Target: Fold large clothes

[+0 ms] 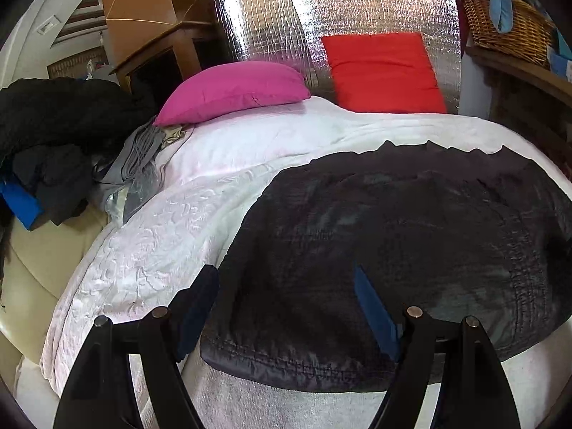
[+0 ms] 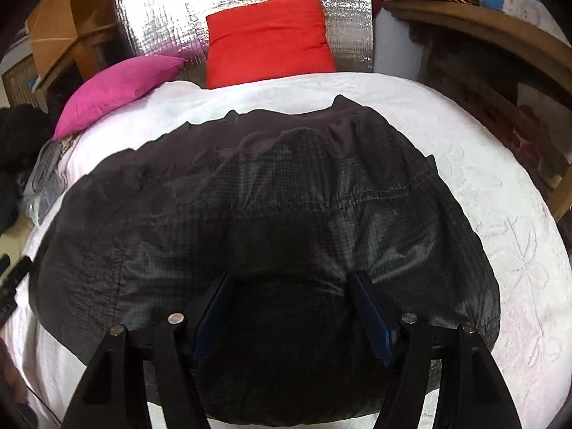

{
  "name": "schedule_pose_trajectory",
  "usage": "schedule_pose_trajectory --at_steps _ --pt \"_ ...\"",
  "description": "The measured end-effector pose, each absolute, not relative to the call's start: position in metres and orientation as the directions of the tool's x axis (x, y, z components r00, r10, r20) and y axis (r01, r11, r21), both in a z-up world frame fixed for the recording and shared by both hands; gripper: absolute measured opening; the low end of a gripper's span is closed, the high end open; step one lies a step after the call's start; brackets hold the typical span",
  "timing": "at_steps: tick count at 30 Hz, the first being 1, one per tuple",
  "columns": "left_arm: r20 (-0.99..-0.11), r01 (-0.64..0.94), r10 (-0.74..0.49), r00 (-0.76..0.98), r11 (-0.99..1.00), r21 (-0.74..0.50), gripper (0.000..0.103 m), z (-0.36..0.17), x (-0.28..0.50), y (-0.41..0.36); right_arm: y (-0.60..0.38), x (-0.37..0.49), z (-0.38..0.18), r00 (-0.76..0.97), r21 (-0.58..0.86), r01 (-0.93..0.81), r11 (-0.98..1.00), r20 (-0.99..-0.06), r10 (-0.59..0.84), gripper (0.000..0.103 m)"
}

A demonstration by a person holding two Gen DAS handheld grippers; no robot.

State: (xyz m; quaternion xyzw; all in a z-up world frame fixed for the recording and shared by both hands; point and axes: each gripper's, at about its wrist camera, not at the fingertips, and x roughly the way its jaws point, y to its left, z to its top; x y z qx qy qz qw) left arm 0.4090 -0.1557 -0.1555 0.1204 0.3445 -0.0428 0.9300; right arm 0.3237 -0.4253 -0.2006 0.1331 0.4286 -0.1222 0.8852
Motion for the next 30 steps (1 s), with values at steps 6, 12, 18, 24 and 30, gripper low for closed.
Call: schedule_pose_trajectory --at_steps 6,12,18,24,30 --pt "-0.667 0.158 0.015 0.745 0.967 0.198 0.079 -0.163 0.416 -0.158 -0.430 0.329 -0.165 0.731 0.167 0.303 0.938 -0.673 -0.116 0.071" --pt "-0.680 0.167 0.025 0.733 0.962 0.215 0.079 -0.171 0.422 -0.163 -0.460 0.358 -0.212 0.642 0.212 0.400 0.892 -0.759 -0.107 0.071" --pt "-0.684 0.162 0.024 0.729 0.965 0.206 0.079 -0.170 0.424 -0.163 -0.458 0.354 -0.199 0.654 0.220 0.395 0.892 -0.750 -0.104 0.071" --pt "-0.673 0.167 0.017 0.739 0.964 0.208 0.079 -0.167 0.419 -0.165 -0.440 0.322 -0.167 0.712 0.230 0.309 0.923 -0.699 -0.065 0.071" --pt "-0.663 0.161 0.025 0.748 0.963 0.217 0.079 -0.165 0.414 -0.164 -0.412 0.307 -0.173 0.661 0.222 0.217 0.951 -0.750 0.024 0.051"
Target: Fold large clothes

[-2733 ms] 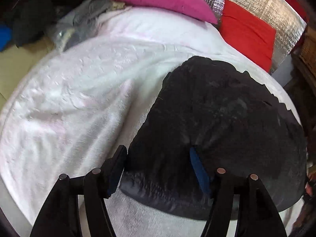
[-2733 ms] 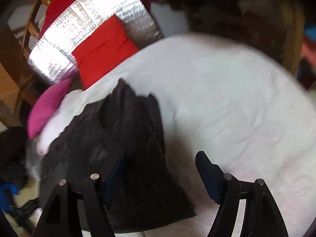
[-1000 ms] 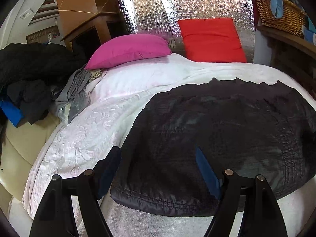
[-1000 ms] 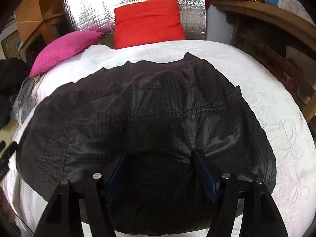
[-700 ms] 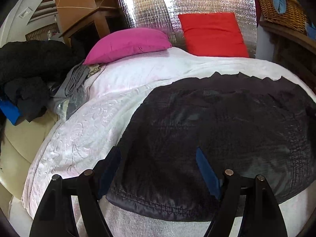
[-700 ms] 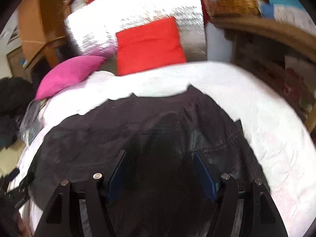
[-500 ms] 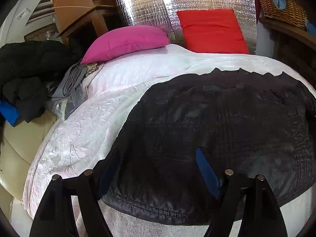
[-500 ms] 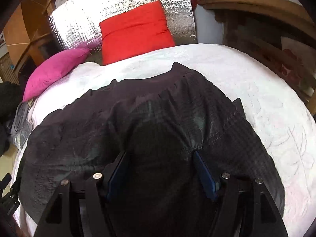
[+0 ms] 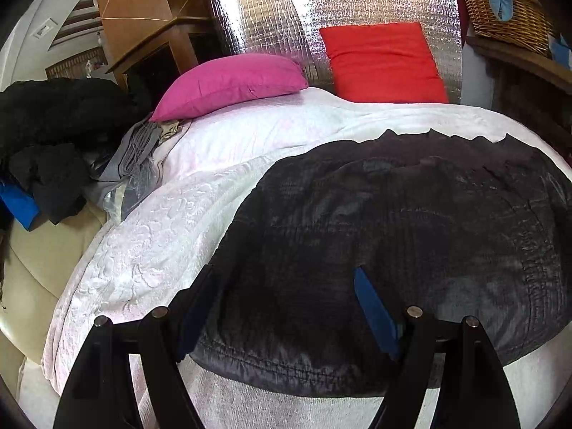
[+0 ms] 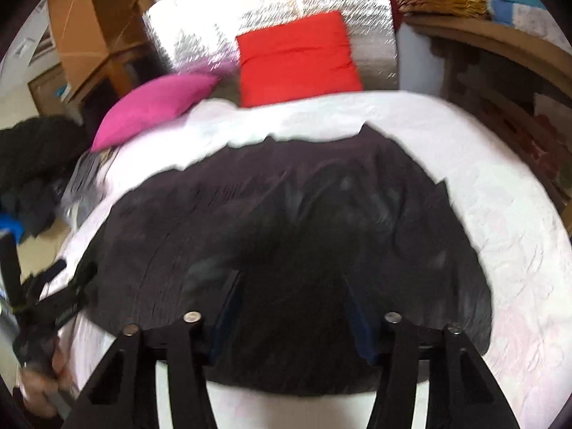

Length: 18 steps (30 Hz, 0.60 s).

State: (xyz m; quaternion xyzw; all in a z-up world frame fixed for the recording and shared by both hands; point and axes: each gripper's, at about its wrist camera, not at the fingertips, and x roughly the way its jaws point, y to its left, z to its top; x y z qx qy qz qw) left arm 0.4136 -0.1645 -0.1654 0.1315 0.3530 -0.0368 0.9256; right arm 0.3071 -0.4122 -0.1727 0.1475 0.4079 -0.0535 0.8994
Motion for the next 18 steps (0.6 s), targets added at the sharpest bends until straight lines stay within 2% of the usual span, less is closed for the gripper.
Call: schedule_pose_trajectory --at_steps 5,8,11,16,18 --pt "-0.664 0.149 0.045 0.746 0.961 0.233 0.079 -0.169 0.413 -0.163 -0.399 0.307 -0.198 0.585 0.181 0.213 0.960 -0.810 0.024 0.051" --pt "-0.666 0.147 0.054 0.744 0.959 0.243 0.079 -0.173 0.414 -0.164 -0.398 0.306 -0.199 0.581 0.178 0.212 0.961 -0.813 0.023 0.051" --pt "-0.666 0.146 0.056 0.744 0.959 0.244 0.079 -0.172 0.416 -0.163 -0.408 0.302 -0.190 0.608 0.228 0.223 0.948 -0.793 0.048 0.051" --pt "-0.670 0.145 0.052 0.741 0.961 0.235 0.079 -0.172 0.419 -0.162 -0.436 0.291 -0.167 0.684 0.218 0.322 0.922 -0.727 -0.067 0.051" --pt "-0.669 0.146 0.053 0.741 0.960 0.239 0.079 -0.173 0.419 -0.163 -0.452 0.291 -0.170 0.672 0.229 0.380 0.896 -0.734 -0.097 0.051"
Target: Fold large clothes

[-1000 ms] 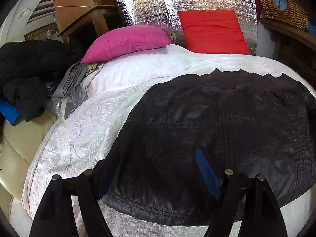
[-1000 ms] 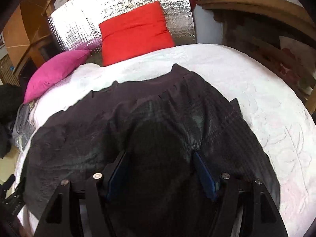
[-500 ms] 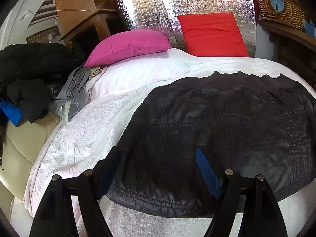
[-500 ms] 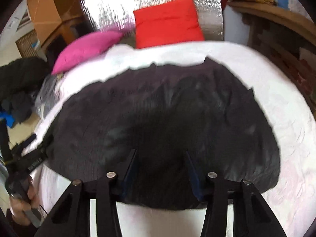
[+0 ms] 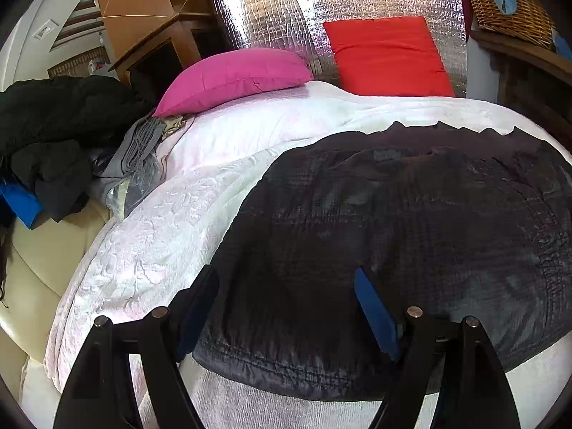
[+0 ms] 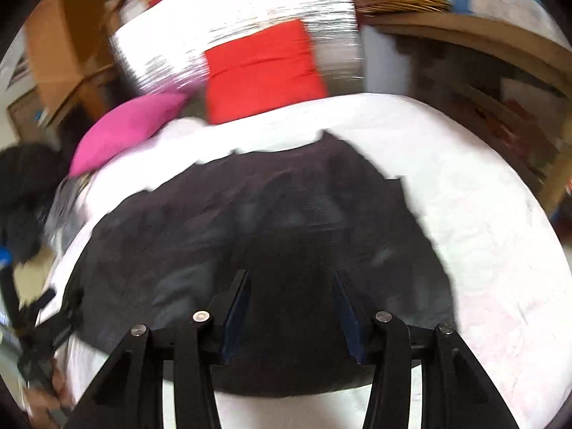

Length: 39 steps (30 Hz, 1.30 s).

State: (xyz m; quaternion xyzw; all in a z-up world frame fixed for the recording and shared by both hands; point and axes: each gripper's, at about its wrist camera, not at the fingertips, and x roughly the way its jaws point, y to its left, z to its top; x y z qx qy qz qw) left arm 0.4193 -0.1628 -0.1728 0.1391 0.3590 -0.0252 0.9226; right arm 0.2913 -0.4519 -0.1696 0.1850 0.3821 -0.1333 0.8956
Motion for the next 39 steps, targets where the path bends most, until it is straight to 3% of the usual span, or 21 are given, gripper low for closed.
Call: schedule_pose_trajectory --at_steps 5,11,17,23,28,31,34,39 --pt "-0.669 0.148 0.057 0.741 0.958 0.246 0.079 -0.175 0.420 -0.163 -0.475 0.303 -0.201 0.568 0.213 0.450 0.867 -0.818 -0.094 0.051" --pt "-0.668 0.149 0.061 0.742 0.956 0.252 0.079 -0.175 0.419 -0.162 -0.469 0.299 -0.193 0.580 0.203 0.439 0.875 -0.808 -0.103 0.051" --pt "-0.666 0.151 0.060 0.743 0.955 0.254 0.079 -0.176 0.419 -0.162 -0.474 0.282 -0.168 0.660 0.219 0.440 0.871 -0.737 -0.148 0.051" --pt "-0.668 0.155 0.059 0.742 0.954 0.256 0.079 -0.177 0.419 -0.163 -0.479 0.295 -0.197 0.562 0.225 0.450 0.864 -0.823 -0.078 0.051" --pt "-0.678 0.156 0.054 0.733 0.957 0.246 0.079 -0.175 0.423 -0.157 -0.479 0.292 -0.193 0.572 0.223 0.436 0.872 -0.817 -0.077 0.051" --pt "-0.678 0.110 0.041 0.734 0.978 0.178 0.079 -0.162 0.429 -0.132 -0.488 0.280 -0.177 0.628 0.260 0.426 0.866 -0.774 -0.076 0.052" --pt "-0.689 0.046 0.051 0.723 0.991 0.122 0.079 -0.158 0.440 -0.103 -0.517 0.263 -0.166 0.677 0.316 0.460 0.830 -0.730 -0.097 0.071" --pt "-0.778 -0.002 0.034 0.627 0.999 0.042 0.079 -0.178 0.467 -0.070 -0.561 0.252 -0.181 0.680 0.446 0.516 0.731 -0.732 -0.033 0.073"
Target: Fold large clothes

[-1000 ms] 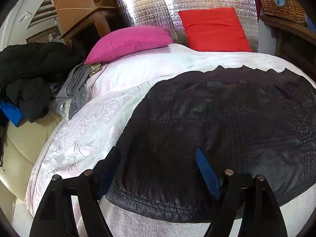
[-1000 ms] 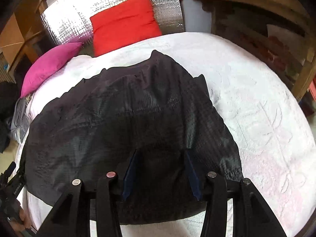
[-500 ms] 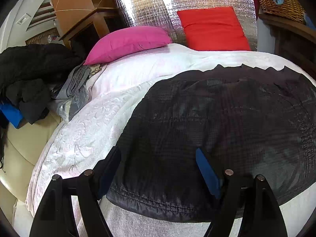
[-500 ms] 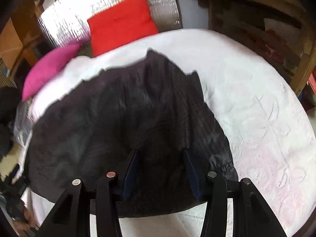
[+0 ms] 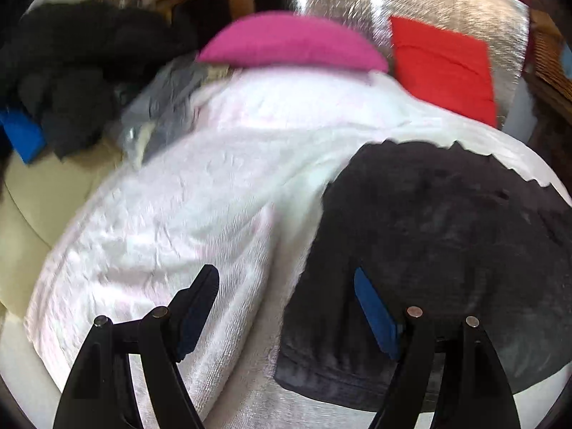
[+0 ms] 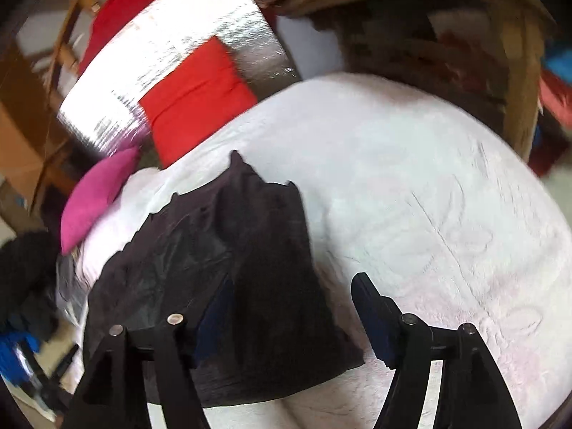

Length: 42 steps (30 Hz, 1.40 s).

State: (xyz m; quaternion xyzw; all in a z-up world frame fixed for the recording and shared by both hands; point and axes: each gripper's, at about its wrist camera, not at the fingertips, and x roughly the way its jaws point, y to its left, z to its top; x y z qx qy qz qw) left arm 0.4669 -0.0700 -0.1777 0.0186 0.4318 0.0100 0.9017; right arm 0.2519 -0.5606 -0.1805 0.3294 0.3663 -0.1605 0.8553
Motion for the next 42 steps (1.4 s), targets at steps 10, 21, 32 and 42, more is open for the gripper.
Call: schedule_pose_trajectory --at_steps 10,21,32,42 --pt "-0.817 0.043 -0.234 0.527 0.968 -0.249 0.036 -0.196 0.479 -0.055 -0.545 0.277 -0.213 0.631 0.388 0.435 0.812 -0.775 0.032 0.037" --pt "-0.840 -0.020 -0.168 0.515 0.978 -0.208 0.073 -0.204 0.484 -0.053 -0.521 0.279 -0.200 0.572 0.202 0.458 0.866 -0.813 -0.113 0.019" --pt "-0.804 0.033 -0.196 0.562 0.976 -0.215 0.034 -0.191 0.479 -0.064 -0.544 0.270 -0.191 0.594 0.332 0.492 0.805 -0.804 -0.032 0.030" --pt "-0.818 0.026 -0.197 0.541 0.976 -0.218 0.040 -0.196 0.482 -0.061 -0.548 0.271 -0.183 0.698 0.420 0.468 0.777 -0.716 -0.034 0.079"
